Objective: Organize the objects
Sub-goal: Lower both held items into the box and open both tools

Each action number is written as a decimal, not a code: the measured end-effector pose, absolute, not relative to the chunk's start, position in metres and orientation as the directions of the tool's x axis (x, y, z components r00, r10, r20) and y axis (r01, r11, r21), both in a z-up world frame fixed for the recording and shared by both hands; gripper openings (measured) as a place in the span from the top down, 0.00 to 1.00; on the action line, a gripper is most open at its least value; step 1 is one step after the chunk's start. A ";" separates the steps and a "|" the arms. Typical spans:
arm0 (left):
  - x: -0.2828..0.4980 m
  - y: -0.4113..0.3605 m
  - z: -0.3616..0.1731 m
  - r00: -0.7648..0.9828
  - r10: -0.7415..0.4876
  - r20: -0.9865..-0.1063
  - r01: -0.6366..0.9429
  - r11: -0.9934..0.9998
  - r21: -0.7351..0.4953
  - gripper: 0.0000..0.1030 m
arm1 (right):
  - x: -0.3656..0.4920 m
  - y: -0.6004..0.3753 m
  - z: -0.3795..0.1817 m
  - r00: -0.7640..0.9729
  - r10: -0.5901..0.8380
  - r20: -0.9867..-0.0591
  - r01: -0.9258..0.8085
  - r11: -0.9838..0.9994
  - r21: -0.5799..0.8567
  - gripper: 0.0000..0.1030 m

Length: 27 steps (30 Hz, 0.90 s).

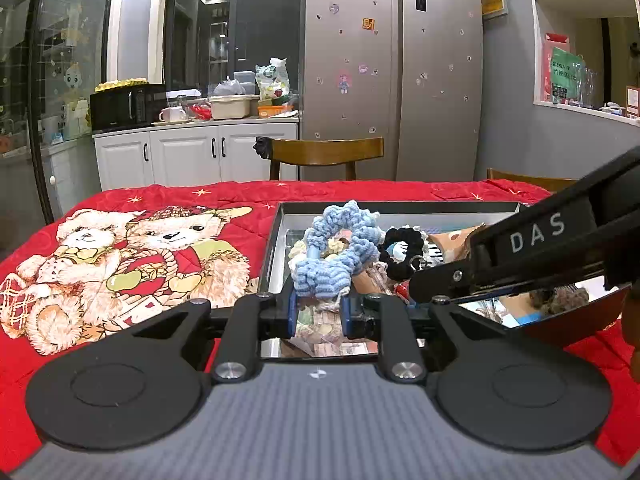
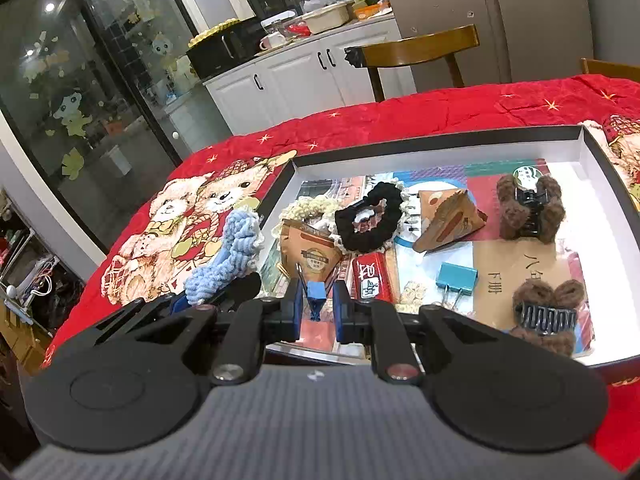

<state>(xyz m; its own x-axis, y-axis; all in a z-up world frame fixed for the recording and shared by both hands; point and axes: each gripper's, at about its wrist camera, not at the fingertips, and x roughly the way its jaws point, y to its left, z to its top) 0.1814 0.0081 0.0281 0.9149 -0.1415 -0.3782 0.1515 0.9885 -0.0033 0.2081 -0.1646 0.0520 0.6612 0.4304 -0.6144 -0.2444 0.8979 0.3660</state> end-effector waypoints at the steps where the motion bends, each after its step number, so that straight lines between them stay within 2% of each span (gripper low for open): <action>1: 0.182 0.008 0.028 0.914 -0.143 -0.380 0.151 0.988 -0.007 0.77 | 0.208 -0.165 0.051 0.661 0.429 -0.615 -0.245 0.899 0.364 0.82; 5: 0.187 0.009 0.026 0.902 -0.151 -0.404 0.154 0.988 -0.024 0.77 | 0.208 -0.165 0.050 0.677 0.400 -0.618 -0.235 0.913 0.333 0.82; 20: 0.200 0.010 0.020 0.869 -0.166 -0.466 0.169 0.985 -0.036 0.76 | 0.212 -0.169 0.044 0.661 0.425 -0.618 -0.237 0.900 0.365 0.82; 23: 0.202 0.011 0.019 0.859 -0.197 -0.473 0.195 0.979 -0.054 0.65 | 0.212 -0.168 0.044 0.661 0.423 -0.619 -0.236 0.901 0.364 0.82; 25: 0.200 0.009 0.019 0.858 -0.214 -0.466 0.214 0.975 -0.053 0.50 | 0.213 -0.168 0.043 0.656 0.429 -0.621 -0.233 0.898 0.374 0.81; 27: 0.198 0.007 0.020 0.863 -0.211 -0.458 0.219 0.975 -0.037 0.39 | 0.213 -0.168 0.042 0.650 0.438 -0.621 -0.238 0.894 0.380 0.79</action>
